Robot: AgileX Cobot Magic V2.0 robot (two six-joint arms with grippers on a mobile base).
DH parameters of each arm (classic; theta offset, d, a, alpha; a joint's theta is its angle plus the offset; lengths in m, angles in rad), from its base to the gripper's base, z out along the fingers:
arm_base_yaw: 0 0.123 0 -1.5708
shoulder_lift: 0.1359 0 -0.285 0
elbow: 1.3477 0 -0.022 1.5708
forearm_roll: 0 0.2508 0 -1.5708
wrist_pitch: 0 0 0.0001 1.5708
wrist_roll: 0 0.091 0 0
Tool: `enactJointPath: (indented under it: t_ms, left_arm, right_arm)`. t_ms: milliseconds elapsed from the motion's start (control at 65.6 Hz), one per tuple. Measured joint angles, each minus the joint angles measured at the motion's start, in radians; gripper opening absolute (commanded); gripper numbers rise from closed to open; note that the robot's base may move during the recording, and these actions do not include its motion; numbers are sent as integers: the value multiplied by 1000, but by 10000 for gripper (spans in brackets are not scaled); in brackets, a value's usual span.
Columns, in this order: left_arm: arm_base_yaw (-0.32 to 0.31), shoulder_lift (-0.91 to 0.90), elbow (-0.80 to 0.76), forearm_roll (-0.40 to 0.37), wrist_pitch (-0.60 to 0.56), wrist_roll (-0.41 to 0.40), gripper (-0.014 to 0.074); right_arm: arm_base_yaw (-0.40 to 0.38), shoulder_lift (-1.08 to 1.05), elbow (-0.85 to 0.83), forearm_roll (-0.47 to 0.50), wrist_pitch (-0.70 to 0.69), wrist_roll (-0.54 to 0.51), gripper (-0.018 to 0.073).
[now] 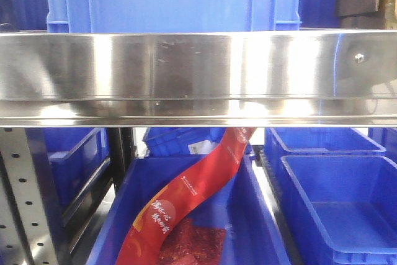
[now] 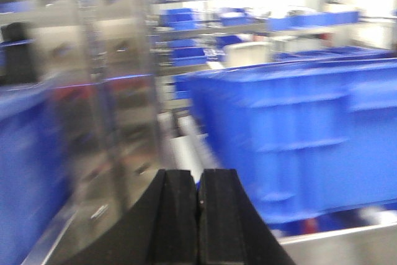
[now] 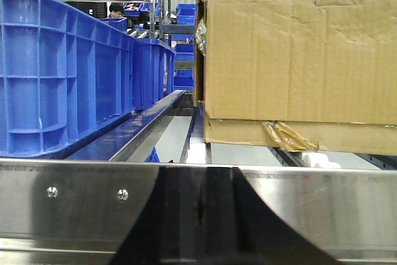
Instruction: Grab block from conveyor and place in blue bin
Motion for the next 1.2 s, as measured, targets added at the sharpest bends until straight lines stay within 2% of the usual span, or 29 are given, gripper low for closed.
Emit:
enactJointPath:
  t_ms: [107, 259, 457, 1052, 1204]
  left_arm:
    - [88, -93, 100, 58, -5, -119, -111]
    - [142, -217, 213, 76, -13, -161, -111]
    - [144, -247, 293, 83, -13, -171, -111]
    - [144, -249, 297, 83, 21, -173, -111]
    - [97, -249, 297, 83, 23, -173, -111]
  right_arm:
    - [0, 0, 0, 0, 0, 0, -167]
    - [0, 0, 0, 0, 0, 0, -167]
    - [0, -2, 1, -2, 0, 0, -167]
    - [0, -2, 1, -2, 0, 0, -167]
    - [0, -2, 1, -2, 0, 0, -167]
